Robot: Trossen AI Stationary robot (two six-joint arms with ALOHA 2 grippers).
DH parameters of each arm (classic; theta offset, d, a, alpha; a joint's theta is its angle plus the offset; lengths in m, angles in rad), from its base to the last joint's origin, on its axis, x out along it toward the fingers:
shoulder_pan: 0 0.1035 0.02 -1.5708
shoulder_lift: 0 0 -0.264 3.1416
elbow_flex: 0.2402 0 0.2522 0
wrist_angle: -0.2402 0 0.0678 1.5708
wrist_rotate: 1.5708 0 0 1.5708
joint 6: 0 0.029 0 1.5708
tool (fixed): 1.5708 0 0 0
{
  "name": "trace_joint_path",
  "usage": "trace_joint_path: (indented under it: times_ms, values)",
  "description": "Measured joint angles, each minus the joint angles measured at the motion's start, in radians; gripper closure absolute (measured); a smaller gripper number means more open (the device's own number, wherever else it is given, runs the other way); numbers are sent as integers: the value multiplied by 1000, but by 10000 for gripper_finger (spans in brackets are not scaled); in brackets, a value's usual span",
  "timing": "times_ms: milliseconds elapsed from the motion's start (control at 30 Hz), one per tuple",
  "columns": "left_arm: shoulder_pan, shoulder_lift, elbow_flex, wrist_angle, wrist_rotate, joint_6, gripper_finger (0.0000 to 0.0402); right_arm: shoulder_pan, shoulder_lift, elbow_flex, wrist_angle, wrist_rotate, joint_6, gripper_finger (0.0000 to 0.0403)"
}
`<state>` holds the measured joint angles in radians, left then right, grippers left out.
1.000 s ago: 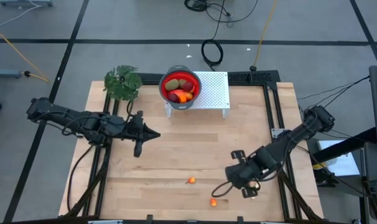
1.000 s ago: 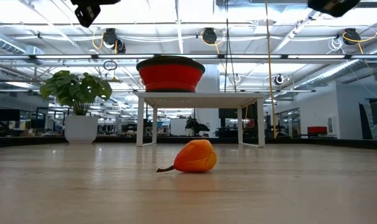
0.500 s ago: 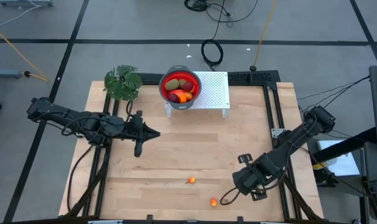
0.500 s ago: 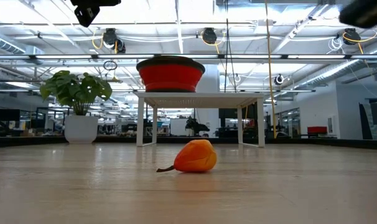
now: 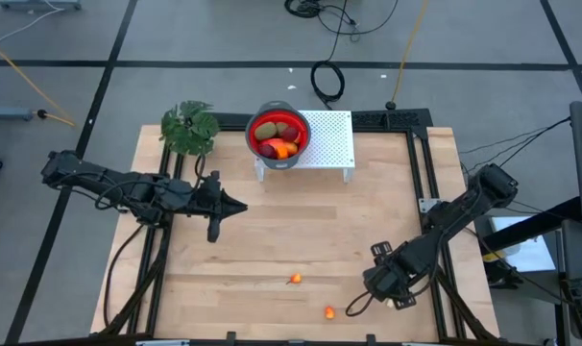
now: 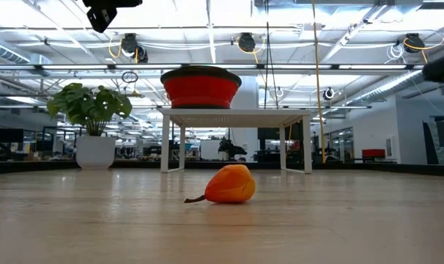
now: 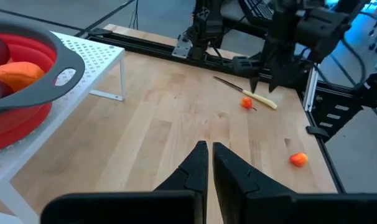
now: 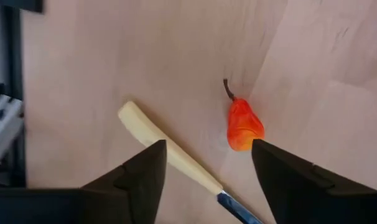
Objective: Pick & Place Fruit
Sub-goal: Put the right peach into the red strainer bowl
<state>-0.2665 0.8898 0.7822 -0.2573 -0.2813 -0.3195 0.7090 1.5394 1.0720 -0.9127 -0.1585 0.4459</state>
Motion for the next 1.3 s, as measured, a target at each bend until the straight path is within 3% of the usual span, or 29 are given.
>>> trace_joint_path:
  times_ms: [233, 967, 1300]
  values:
    - [0, 0, 0, 0, -6, 2, 380, -2, 0, -95, 37, 31, 30, 154]
    - [0, 0, 0, 0, -8, -4, 380, -22, 0, -206, 263, 81, -12, 163]
    - [0, 0, 0, 0, -8, -3, 380, -22, -2, -246, 274, 90, -30, 181]
